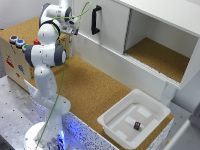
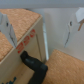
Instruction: Rotate right the yellow block
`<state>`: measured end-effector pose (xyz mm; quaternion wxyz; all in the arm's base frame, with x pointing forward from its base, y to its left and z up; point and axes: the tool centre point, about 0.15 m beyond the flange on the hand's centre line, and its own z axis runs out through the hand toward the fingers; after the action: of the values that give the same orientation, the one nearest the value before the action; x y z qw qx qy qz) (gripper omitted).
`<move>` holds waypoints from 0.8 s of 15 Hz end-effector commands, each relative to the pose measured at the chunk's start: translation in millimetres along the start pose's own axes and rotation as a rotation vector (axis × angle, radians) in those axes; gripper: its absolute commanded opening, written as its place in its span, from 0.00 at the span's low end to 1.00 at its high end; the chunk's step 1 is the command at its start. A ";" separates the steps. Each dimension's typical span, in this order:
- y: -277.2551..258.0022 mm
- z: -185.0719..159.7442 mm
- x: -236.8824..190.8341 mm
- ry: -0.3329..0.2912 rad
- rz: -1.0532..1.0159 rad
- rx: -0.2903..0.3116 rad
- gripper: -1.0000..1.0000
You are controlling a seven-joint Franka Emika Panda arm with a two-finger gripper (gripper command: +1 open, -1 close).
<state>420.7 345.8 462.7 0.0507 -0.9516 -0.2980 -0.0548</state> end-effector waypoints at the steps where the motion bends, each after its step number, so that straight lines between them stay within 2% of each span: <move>1: -29.5 -10.7 50.3 0.015 -0.192 0.011 1.00; 3: -52.9 -19.6 72.7 0.011 -0.353 0.000 1.00; 6: -93.3 -23.2 83.2 -0.016 -0.626 0.044 1.00; 7: -113.2 -21.0 80.4 -0.047 -0.776 0.059 1.00; 10: -151.6 -11.7 70.6 -0.100 -1.011 0.093 1.00; 12: -159.1 0.4 61.1 -0.158 -1.111 0.082 1.00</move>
<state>388.8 469.1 483.7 0.0713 -0.7370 -0.6651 -0.0970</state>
